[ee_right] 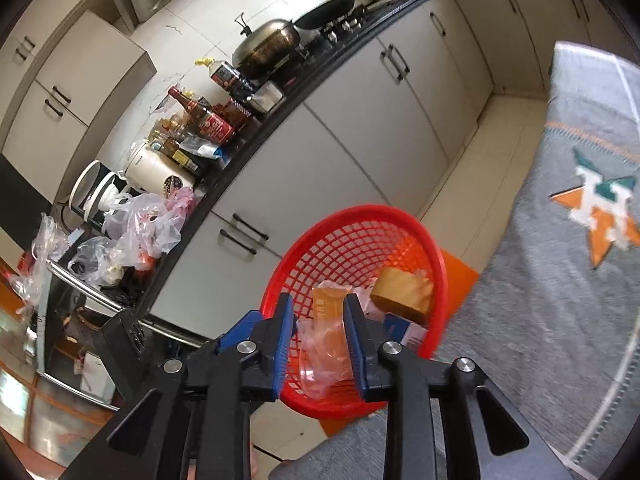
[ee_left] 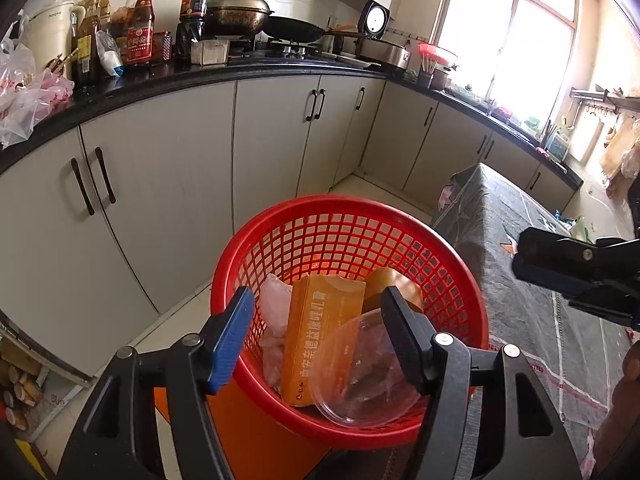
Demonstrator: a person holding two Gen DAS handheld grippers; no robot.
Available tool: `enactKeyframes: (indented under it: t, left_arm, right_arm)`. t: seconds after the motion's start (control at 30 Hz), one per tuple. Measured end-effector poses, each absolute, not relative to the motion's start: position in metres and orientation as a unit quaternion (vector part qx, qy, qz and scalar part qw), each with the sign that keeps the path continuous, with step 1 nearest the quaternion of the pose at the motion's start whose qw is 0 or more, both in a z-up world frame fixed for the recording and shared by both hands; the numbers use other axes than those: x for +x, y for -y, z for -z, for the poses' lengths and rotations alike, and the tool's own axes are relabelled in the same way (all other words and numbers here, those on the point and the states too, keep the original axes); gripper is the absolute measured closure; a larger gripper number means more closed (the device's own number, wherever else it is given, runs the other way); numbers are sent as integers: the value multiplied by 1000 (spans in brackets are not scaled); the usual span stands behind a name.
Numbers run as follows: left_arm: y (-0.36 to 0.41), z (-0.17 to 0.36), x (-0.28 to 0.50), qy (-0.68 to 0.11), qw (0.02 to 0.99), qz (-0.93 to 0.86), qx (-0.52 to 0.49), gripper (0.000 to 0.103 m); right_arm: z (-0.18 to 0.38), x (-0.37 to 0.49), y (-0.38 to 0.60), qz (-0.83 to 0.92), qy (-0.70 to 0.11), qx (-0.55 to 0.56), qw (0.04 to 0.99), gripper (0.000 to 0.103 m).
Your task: Collect trash
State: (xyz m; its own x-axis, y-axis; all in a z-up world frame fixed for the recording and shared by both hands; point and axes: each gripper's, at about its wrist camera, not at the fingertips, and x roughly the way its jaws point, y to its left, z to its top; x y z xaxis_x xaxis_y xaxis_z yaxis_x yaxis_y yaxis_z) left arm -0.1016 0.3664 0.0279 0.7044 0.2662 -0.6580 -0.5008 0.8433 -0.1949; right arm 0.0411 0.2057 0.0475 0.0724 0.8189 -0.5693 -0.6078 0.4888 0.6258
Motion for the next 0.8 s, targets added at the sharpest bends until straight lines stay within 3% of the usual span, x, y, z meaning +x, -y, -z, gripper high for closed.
enactKeyframes:
  t: [0.13, 0.3, 0.43, 0.57, 0.8]
  left_arm:
    - [-359, -34, -109, -314, 906, -226, -175, 37]
    - [-342, -46, -124, -294, 907, -257, -158, 24]
    - [-317, -60, -141, -275, 911, -281, -126, 20]
    - [-279, -74, -161, -255, 914, -309, -64, 3]
    - [-213, -87, -195, -227, 926, -300, 40, 0]
  right_arm:
    - [-59, 31, -186, -454, -439, 81, 771, 48]
    - [-70, 12, -163, -400, -401, 24, 824, 35]
    - [-77, -11, -139, -373, -367, -9, 852, 23]
    - [-82, -39, -112, -359, -340, -29, 869, 18]
    - [-92, -97, -54, -326, -295, -41, 897, 11]
